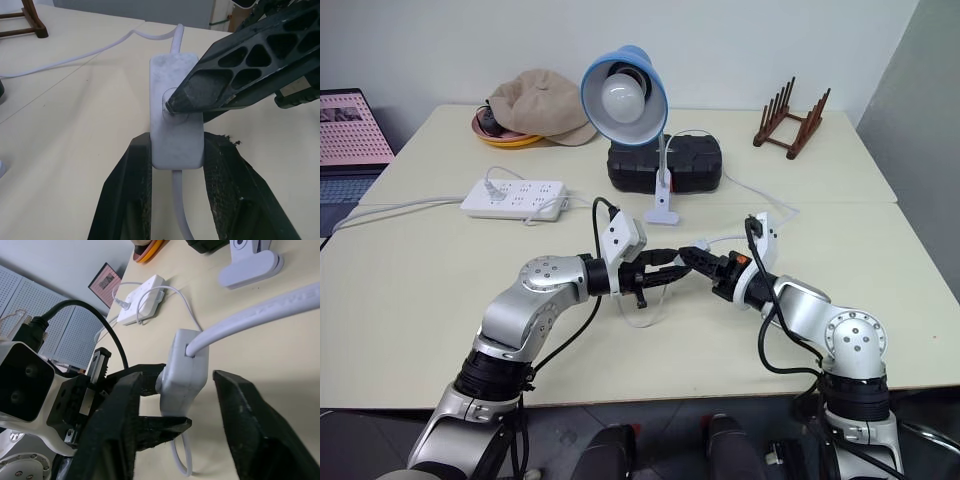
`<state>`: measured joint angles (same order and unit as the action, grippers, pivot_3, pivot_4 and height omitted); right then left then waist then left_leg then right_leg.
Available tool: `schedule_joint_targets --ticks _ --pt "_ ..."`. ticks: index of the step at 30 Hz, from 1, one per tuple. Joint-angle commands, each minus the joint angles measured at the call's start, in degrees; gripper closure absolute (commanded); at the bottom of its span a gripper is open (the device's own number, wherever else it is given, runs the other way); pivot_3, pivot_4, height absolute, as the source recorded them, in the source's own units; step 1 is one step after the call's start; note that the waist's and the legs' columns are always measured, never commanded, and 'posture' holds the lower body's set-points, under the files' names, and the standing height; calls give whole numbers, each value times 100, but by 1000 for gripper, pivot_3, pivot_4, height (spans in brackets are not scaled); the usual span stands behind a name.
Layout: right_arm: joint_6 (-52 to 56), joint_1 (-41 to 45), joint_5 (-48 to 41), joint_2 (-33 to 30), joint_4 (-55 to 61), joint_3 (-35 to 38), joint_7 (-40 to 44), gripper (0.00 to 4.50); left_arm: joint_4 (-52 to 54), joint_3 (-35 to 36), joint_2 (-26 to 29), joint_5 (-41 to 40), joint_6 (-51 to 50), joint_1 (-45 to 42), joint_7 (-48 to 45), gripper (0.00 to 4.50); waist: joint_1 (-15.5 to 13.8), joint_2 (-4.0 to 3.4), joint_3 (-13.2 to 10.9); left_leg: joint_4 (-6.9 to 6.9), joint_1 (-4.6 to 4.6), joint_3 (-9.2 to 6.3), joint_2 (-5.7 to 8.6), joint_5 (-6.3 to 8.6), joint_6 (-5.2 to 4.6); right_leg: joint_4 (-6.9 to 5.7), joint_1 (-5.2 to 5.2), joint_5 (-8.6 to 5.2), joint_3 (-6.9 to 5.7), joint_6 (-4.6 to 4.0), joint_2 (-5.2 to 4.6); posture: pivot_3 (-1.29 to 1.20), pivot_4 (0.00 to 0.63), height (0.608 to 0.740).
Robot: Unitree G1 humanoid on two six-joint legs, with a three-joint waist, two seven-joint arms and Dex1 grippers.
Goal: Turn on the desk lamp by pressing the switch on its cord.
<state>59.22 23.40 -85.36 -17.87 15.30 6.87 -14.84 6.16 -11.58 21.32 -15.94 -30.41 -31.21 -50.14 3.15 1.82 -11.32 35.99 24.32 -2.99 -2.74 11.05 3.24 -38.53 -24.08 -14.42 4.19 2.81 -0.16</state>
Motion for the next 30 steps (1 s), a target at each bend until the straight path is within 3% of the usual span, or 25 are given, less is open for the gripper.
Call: schedule_joint_targets --ticks 1,4,16,18,21,24,27,30 --pt "-31 25 87 -78 189 -62 138 3377 204 67 -15 -96 89 -104 14 3408 0 0 0 0 0 0 0 0 0 0 0 0 0 0 0 0 150 740" --pt "-28 10 178 -101 219 -103 180 3931 209 71 -17 -98 81 -103 18 3408 0 0 0 -1 0 0 0 0 0 0 -1 0 0 0 0 0 150 740" --pt "-51 56 497 -139 342 -267 341 3957 189 76 -12 -103 74 -119 53 3408 -1 0 0 -2 1 0 0 0 0 2 -1 -1 0 -1 0 0 150 740" --pt "-66 63 408 -126 351 -222 387 3253 179 82 13 -103 70 -126 34 3408 0 0 0 -2 1 0 0 0 0 2 -1 -1 0 -1 0 0 150 740" --pt "-44 54 295 -184 392 -152 432 2658 125 81 70 -100 61 -173 -27 3408 -1 0 0 -2 1 0 0 0 0 2 -1 -2 0 -4 0 0 150 740" --pt "197 -62 33 -671 593 18 678 1993 -33 61 303 -61 112 -260 -297 3408 -8 -2 -2 -2 2 0 0 0 0 3 -1 -2 -1 -4 0 0 150 740" --pt "531 -272 572 -1982 1248 39 1866 1249 -472 -46 781 113 393 -428 -856 3408 -36 -13 -8 -2 7 0 1 0 0 10 -2 -5 -1 -8 -2 0 150 740" --pt "-144 -605 2061 -3206 2066 -450 3178 565 -975 -404 1120 392 686 -670 -1403 3408 -36 -18 -10 -14 12 -1 -1 0 0 45 -1 -4 -7 -9 -3 0 150 740"
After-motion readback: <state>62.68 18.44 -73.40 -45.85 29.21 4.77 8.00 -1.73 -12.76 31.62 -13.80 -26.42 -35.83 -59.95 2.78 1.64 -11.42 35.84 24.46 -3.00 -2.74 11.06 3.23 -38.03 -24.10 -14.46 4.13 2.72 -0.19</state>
